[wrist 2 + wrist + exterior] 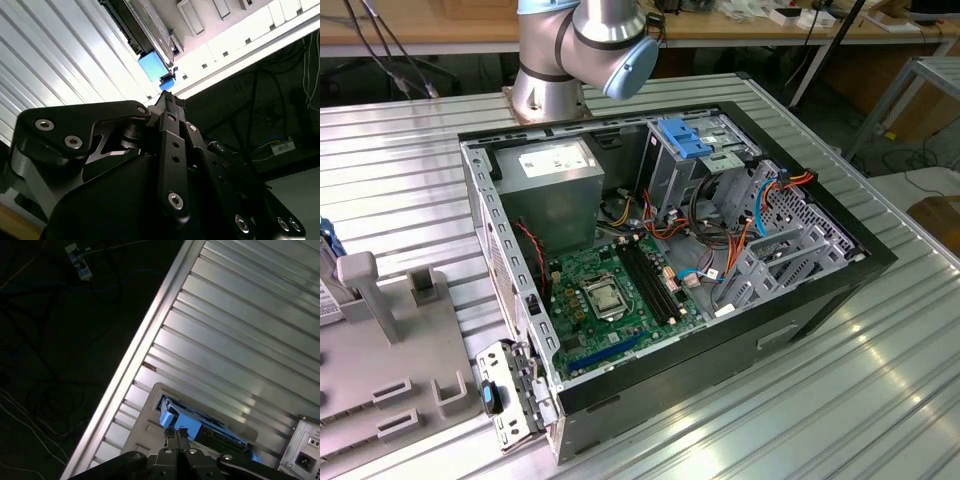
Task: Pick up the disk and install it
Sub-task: 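Pick up the disk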
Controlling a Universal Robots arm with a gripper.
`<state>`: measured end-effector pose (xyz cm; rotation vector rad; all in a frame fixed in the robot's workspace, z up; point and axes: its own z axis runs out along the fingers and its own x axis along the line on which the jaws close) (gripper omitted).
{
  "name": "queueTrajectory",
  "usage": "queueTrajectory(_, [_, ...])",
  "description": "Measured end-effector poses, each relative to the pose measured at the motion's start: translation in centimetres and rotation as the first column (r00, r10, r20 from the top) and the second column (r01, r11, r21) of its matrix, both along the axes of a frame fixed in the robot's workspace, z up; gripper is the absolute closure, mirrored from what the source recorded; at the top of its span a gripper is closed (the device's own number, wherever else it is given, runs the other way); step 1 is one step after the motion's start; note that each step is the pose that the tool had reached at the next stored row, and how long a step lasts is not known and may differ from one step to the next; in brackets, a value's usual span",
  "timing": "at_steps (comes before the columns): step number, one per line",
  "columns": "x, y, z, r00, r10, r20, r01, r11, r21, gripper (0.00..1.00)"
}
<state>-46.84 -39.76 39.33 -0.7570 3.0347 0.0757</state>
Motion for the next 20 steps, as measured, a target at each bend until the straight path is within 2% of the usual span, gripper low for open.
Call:
queueTrajectory(4, [0.0,0.0,0.0,0.9975,0.07,0.0,-0.07,0.9975,0.0,0.89])
queueTrajectory(7, [0.0,0.0,0.0,0.9921,0.125,0.0,-0.125,0.9921,0.0,0.89])
queueTrajectory(10, [0.02,0.0,-0.01,0.9811,0.194,0.0,-0.194,0.9811,-0.0001,0.89])
queueTrajectory(12, [0.08,0.0,0.0,0.9763,0.217,-0.0002,-0.217,0.9763,-0.0002,0.89])
queueTrajectory(13, [0.17,-0.01,0.0,0.9751,0.222,-0.0002,-0.222,0.9751,-0.0002,0.89])
queueTrajectory(15, [0.96,0.0,-0.03,0.9732,0.23,-0.0001,-0.23,0.9732,-0.0001,0.89])
queueTrajectory(17, [1.21,0.01,-0.07,0.9715,0.237,-0.0004,-0.237,0.9715,-0.0009,0.89])
queueTrajectory(18, [1.28,0.0,-0.13,0.9652,0.262,-0.0002,-0.262,0.9652,-0.0015,0.89])
queueTrajectory(19, [1.32,0.0,-0.17,0.9567,0.291,-0.0005,-0.291,0.9567,-0.0019,0.89])
queueTrajectory(20, [1.33,0.0,-0.21,0.9499,0.312,-0.0004,-0.312,0.9499,-0.0021,0.89])
